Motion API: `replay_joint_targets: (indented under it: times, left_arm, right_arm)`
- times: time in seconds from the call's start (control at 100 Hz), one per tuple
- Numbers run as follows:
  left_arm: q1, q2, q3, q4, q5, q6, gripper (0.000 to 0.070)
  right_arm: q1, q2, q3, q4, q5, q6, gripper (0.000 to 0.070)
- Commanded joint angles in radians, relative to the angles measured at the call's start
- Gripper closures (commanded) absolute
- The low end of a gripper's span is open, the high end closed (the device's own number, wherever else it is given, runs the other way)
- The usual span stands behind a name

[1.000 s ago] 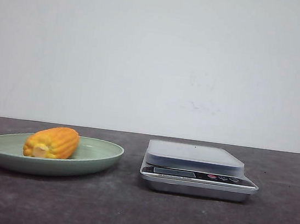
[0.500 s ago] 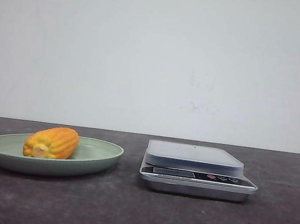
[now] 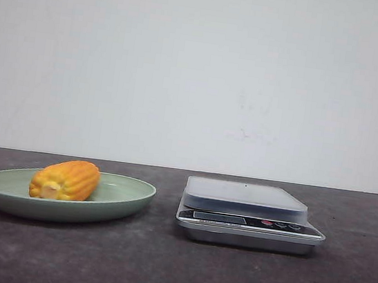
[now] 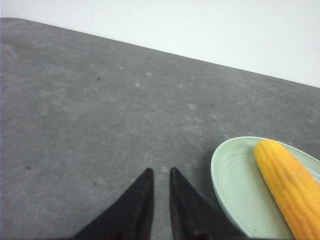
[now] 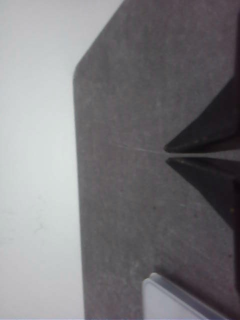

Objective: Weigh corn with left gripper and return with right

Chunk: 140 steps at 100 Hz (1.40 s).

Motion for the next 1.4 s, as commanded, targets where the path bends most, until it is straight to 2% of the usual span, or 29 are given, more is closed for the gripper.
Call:
replay_joint_targets:
  times: [0.0, 0.3, 1.39]
  left_arm:
    - [0.000, -0.001, -0.018, -0.005, 0.001, 0.010, 0.0678]
    - [0.000, -0.001, -0.018, -0.005, 0.001, 0.010, 0.0678]
    - [0.000, -0.001, -0.018, -0.005, 0.001, 0.010, 0.0678]
  right_arm:
    - [-0.002, -0.003, -0.016, 0.019, 0.000, 0.004, 0.0691]
    - [-0.002, -0.003, -0.021, -0.079, 0.000, -0.016, 0.0690]
    - [-0.002, -0.003, -0.021, -0.057, 0.000, -0.016, 0.0691]
